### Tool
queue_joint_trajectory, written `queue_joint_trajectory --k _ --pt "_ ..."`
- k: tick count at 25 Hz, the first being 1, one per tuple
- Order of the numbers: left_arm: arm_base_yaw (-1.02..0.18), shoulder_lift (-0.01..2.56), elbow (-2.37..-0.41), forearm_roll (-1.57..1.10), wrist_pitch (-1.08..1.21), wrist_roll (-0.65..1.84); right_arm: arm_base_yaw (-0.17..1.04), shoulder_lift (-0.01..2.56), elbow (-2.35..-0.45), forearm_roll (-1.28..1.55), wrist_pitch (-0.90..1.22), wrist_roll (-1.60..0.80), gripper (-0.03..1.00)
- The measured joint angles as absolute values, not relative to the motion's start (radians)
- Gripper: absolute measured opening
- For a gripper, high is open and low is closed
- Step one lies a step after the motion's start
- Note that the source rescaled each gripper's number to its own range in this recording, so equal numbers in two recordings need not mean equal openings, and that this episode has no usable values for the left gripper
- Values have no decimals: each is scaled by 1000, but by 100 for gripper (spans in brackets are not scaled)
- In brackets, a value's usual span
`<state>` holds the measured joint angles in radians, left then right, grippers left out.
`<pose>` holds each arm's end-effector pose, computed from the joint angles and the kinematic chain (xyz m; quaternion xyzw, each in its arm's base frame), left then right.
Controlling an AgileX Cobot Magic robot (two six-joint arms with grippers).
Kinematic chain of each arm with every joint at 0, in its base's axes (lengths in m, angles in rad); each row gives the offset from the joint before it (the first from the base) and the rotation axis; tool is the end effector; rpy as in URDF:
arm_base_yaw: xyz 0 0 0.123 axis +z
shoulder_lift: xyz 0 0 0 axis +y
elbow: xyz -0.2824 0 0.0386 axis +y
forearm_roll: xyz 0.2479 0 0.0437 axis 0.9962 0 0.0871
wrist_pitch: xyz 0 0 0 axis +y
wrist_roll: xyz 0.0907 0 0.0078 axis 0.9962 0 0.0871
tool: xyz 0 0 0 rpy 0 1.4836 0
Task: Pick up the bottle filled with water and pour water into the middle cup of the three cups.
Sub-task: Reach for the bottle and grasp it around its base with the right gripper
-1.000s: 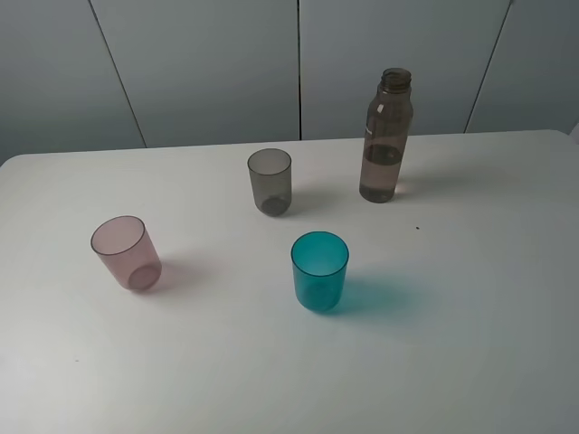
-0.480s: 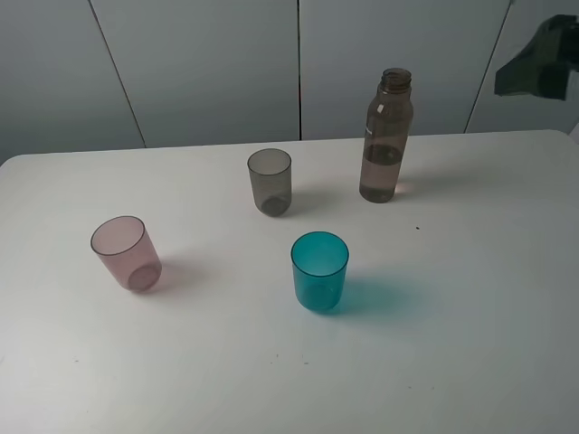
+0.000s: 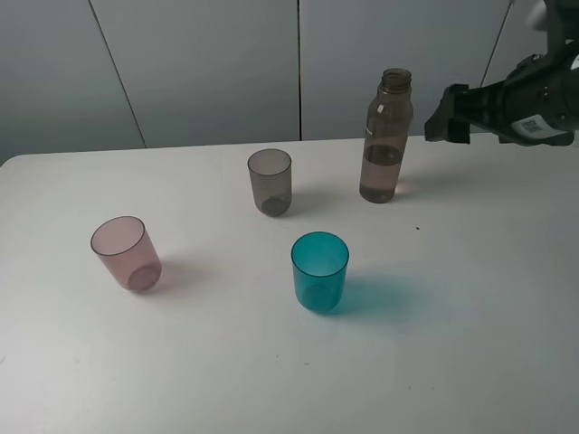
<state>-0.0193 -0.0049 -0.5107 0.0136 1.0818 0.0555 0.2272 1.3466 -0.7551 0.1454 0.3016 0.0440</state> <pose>-0.0077 0.0012 0.2784 0.0316 0.8541 0.0162 0.5190 0.2603 0.0642 0.2394 -0.0286 0.9266 0.0958 0.3626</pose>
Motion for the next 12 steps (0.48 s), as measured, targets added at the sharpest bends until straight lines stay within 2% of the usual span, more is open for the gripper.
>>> queue_joint_trajectory --k 5,12 --pt "-19 -5 -511 14 1082 55 227 1426 -630 137 83 48 100" --pt "-19 -5 -511 14 1082 55 227 1514 -502 -41 -205 125 100"
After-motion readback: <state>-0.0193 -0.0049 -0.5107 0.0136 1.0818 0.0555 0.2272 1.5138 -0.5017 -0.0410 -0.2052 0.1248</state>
